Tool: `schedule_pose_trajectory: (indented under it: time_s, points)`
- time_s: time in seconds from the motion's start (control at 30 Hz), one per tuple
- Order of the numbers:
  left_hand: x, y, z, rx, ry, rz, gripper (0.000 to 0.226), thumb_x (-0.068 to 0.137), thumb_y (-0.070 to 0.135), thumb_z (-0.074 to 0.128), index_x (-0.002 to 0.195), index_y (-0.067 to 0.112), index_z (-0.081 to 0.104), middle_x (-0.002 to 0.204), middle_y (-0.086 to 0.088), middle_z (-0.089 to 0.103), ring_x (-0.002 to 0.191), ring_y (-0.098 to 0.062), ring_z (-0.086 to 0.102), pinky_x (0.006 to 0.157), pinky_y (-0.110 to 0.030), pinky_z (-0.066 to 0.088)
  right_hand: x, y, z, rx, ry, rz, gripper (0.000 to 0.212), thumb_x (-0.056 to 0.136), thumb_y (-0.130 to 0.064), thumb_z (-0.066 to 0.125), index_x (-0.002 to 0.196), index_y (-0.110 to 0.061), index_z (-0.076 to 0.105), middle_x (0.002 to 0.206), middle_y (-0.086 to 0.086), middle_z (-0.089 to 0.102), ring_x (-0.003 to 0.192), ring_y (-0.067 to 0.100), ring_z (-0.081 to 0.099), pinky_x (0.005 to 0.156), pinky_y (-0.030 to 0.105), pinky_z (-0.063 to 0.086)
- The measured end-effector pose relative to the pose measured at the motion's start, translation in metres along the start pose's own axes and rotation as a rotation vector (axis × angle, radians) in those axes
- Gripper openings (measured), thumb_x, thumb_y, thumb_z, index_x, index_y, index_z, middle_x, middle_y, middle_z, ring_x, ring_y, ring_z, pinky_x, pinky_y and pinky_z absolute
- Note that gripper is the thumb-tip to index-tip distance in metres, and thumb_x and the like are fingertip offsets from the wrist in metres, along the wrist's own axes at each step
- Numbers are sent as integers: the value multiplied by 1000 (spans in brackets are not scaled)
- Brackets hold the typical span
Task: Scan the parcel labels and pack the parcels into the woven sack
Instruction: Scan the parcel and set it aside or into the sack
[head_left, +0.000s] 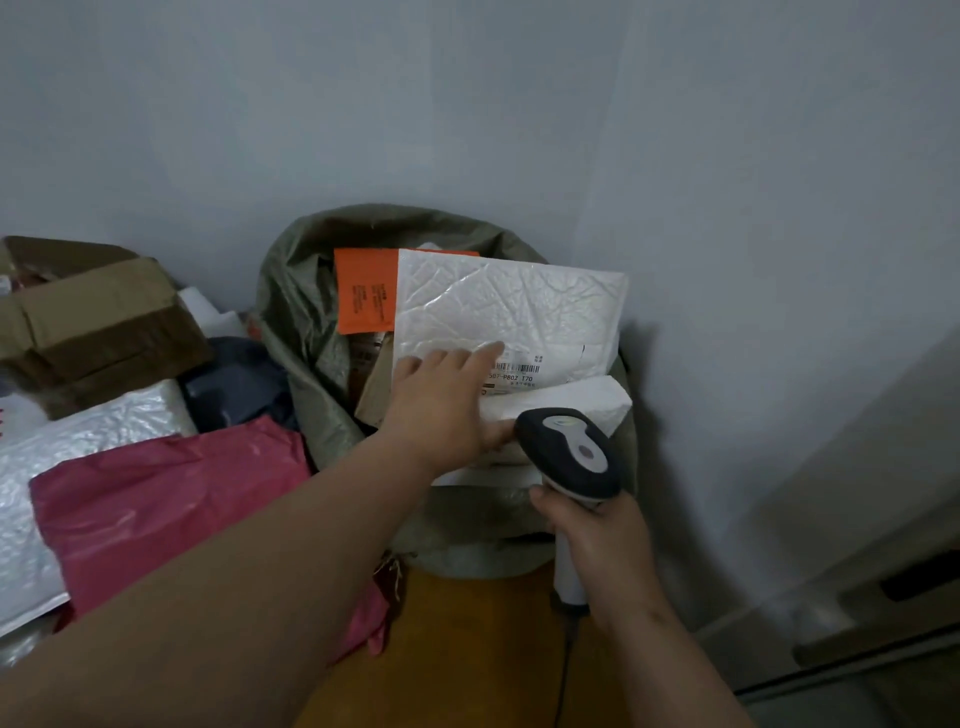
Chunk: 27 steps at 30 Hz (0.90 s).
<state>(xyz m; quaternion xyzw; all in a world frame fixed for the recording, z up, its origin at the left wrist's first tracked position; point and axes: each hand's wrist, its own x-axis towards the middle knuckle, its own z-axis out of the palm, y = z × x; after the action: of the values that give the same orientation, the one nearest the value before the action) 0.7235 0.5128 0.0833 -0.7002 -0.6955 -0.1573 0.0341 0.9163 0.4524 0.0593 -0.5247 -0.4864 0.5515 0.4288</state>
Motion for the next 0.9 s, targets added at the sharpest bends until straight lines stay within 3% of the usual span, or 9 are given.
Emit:
schedule_pose_trajectory:
  time_s: [0.07, 0.2, 0.47, 0.57, 0.63, 0.7, 0.8, 0.9]
  points:
    - [-12, -9, -13, -40, 113, -23, 94, 72, 84, 44, 150, 36, 26, 144, 5, 48, 133, -20, 38, 106, -44, 24, -5, -5, 7, -6, -23, -26, 32, 80, -17, 81, 98, -40, 67, 89, -27, 72, 88, -8, 64, 74, 23, 48]
    - [-38, -33, -35, -141, 178, -172, 87, 76, 67, 65, 149, 40, 26, 149, 7, 38, 136, -20, 26, 107, -44, 19, -22, -11, 27, -23, -57, -90, 32, 81, -13, 80, 96, -38, 67, 87, -34, 70, 85, -16, 62, 74, 21, 45]
    - [-116, -93, -70, -413, 257, -475, 70, 86, 43, 68, 148, 32, 37, 147, -4, 43, 134, -28, 39, 107, -52, 31, -69, -12, 85, -64, -54, -143, 21, 84, -9, 76, 81, -27, 66, 66, -25, 69, 66, -12, 63, 50, 3, 44]
    - [-156, -125, -71, -504, 264, -600, 66, 88, 36, 69, 147, 23, 42, 144, -6, 47, 130, -27, 46, 107, -54, 37, -87, -13, 116, -121, -112, -84, 16, 83, -11, 77, 80, -25, 68, 62, -21, 69, 61, -9, 63, 51, 10, 46]
    - [-187, -147, -68, -562, 251, -691, 62, 89, 32, 68, 145, 21, 43, 141, -7, 50, 126, -27, 50, 105, -54, 40, -98, -9, 138, -191, -190, 3, 8, 81, -15, 79, 82, -16, 71, 64, -9, 71, 61, 2, 64, 59, 22, 48]
    - [-218, -167, -62, -609, 219, -789, 60, 90, 33, 66, 144, 22, 43, 140, -7, 51, 123, -28, 53, 103, -55, 43, -110, -2, 161, -251, -256, 68, 12, 80, -20, 80, 84, -11, 73, 67, 4, 70, 64, 12, 63, 61, 27, 47]
    - [-257, -194, -54, -738, 185, -924, 63, 90, 35, 66, 145, 20, 41, 140, -9, 51, 120, -30, 57, 100, -52, 49, -126, 13, 193, -303, -319, 116, 16, 78, -23, 80, 73, -12, 70, 56, -5, 62, 59, 10, 59, 57, 25, 46]
    - [-286, -213, -44, -881, 167, -1046, 65, 89, 25, 69, 146, 10, 40, 132, -11, 57, 109, -25, 60, 89, -36, 49, -135, 24, 217, -337, -363, 129, 20, 78, -22, 81, 67, -13, 66, 54, -5, 59, 60, 13, 59, 62, 30, 46]
